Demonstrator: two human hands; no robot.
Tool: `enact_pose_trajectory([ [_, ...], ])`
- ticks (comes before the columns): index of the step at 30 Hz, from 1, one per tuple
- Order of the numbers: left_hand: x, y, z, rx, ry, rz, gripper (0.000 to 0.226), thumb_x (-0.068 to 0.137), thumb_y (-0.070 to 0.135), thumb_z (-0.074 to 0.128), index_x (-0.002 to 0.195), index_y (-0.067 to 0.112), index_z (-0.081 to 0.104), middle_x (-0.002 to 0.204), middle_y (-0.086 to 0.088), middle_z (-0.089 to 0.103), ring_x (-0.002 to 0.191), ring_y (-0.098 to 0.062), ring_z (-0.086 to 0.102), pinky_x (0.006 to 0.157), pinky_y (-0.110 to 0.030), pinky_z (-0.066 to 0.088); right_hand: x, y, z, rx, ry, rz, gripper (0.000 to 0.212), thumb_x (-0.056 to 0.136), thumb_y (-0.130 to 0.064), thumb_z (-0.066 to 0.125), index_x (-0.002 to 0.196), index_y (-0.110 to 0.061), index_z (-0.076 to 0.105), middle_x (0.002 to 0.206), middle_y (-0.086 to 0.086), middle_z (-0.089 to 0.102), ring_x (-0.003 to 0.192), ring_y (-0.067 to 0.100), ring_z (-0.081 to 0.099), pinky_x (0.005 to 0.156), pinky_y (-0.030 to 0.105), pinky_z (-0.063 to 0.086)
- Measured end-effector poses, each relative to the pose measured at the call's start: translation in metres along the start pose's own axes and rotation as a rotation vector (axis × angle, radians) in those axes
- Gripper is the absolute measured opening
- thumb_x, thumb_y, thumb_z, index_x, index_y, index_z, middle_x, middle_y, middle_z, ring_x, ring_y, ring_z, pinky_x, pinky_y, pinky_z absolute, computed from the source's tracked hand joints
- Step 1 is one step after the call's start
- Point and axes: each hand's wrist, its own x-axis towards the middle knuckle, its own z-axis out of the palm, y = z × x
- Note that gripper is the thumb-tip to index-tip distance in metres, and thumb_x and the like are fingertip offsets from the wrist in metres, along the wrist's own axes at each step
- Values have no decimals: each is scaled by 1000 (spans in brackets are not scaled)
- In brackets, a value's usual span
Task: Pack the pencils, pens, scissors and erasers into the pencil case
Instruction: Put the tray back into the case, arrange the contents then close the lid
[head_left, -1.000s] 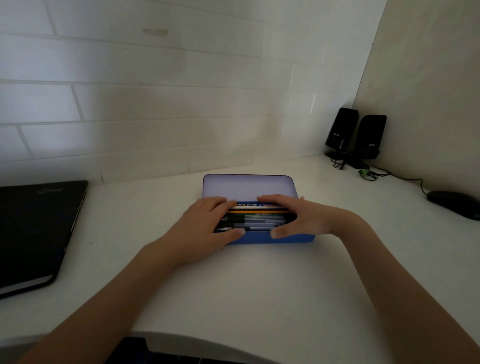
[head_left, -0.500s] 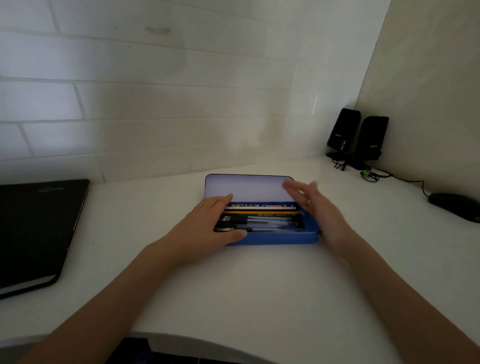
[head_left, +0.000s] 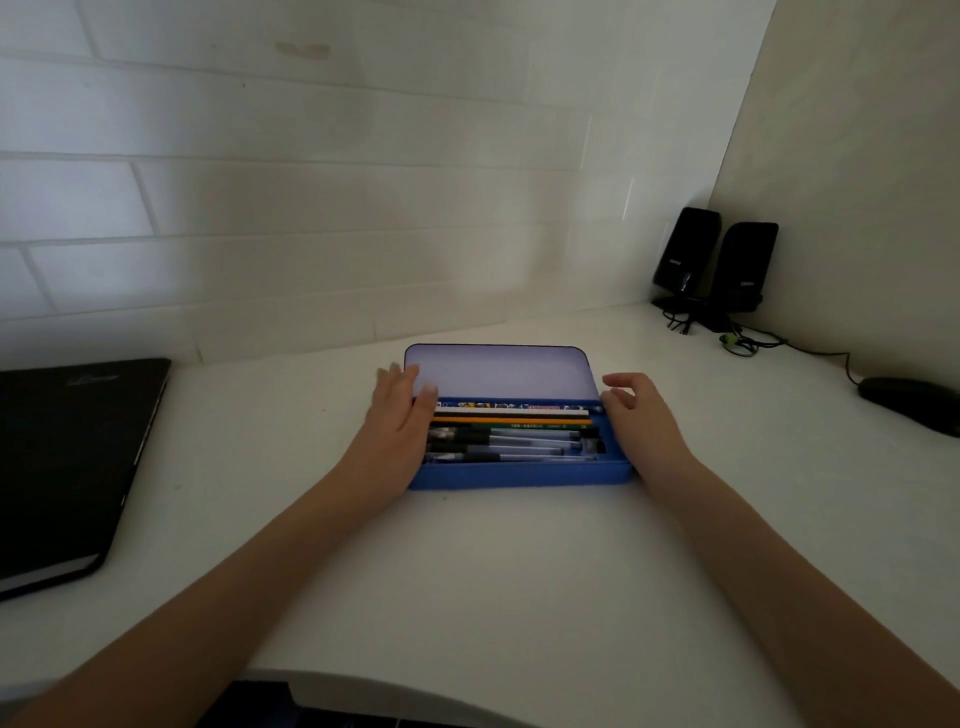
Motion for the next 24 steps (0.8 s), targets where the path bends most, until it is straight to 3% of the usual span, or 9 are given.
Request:
enact_pose_trajectory([
  [3, 11, 1, -3, -62, 34, -73, 57, 99, 42, 23, 148, 15, 18, 156, -2, 20, 145, -16, 12, 117, -29, 7, 5, -3, 0, -52, -56, 29, 35, 99, -20, 36, 133, -16, 41, 133, 12, 53, 109, 24, 56, 86, 32, 50],
  [6, 25, 7, -5, -272, 97, -253, 50, 100, 42, 24, 139, 13, 36, 133, 0, 46, 128, -21, 42, 103, -28, 28, 4, -7, 1, 34, -84, 104, 33, 99, -19, 36, 132, -19, 41, 116, 8, 59, 99, 23, 60, 72, 28, 51],
  [8, 35, 7, -7, -531, 122, -379, 43, 100, 41, 29, 114, 10, 55, 111, -6, 61, 101, -23, 58, 92, -33, 42, 4, -9, 2, 136, -97, 155, 36, 97, -13, 39, 132, -18, 40, 115, 7, 59, 98, 24, 62, 70, 29, 53],
  [10, 39, 5, -9, -726, 152, -422, 34, 99, 31, 38, 84, 9, 58, 83, -7, 61, 74, -19, 57, 75, -32, 46, 5, -9, 2, 246, -94, 191, 42, 94, -8, 44, 135, -15, 40, 123, 8, 59, 102, 27, 63, 77, 35, 55],
  [12, 40, 1, -10, -788, 128, -347, 23, 96, 16, 46, 81, 7, 60, 75, -6, 62, 66, -15, 57, 64, -27, 49, 6, -7, 0, 330, -84, 192, 47, 93, -4, 48, 138, -13, 39, 127, 8, 58, 105, 28, 62, 82, 40, 55],
  [16, 36, 3, -14, -882, 91, -248, 25, 91, 6, 42, 99, 8, 65, 82, -3, 69, 72, -15, 62, 64, -26, 52, 4, -5, -2, 390, -72, 94, 38, 91, -1, 51, 124, -19, 53, 115, 3, 65, 99, 26, 66, 81, 43, 56],
  [20, 29, 12, -18, -1089, 50, -291, 37, 89, 22, 31, 66, 11, 58, 62, -2, 65, 66, -20, 57, 69, -31, 45, -4, -6, -5, 427, -62, 46, 35, 88, 11, 43, 97, -18, 63, 96, 4, 67, 84, 20, 65, 65, 32, 55],
  [22, 27, 14, -18, -1042, -17, -291, 45, 89, 29, 33, 56, 9, 55, 76, -11, 68, 78, -26, 60, 77, -34, 46, -6, -8, -15, 488, -218, 34, 50, 76, 21, 34, 92, -15, 66, 100, 7, 67, 91, 22, 64, 72, 35, 59],
  [24, 25, 13, -18, -943, -45, -286, 48, 91, 32, 35, 56, 5, 53, 90, -16, 67, 89, -26, 61, 81, -34, 46, -8, -9, -29, 505, -391, 38, 63, 59, 20, 30, 99, -12, 66, 115, 8, 64, 108, 23, 60, 88, 38, 56],
])
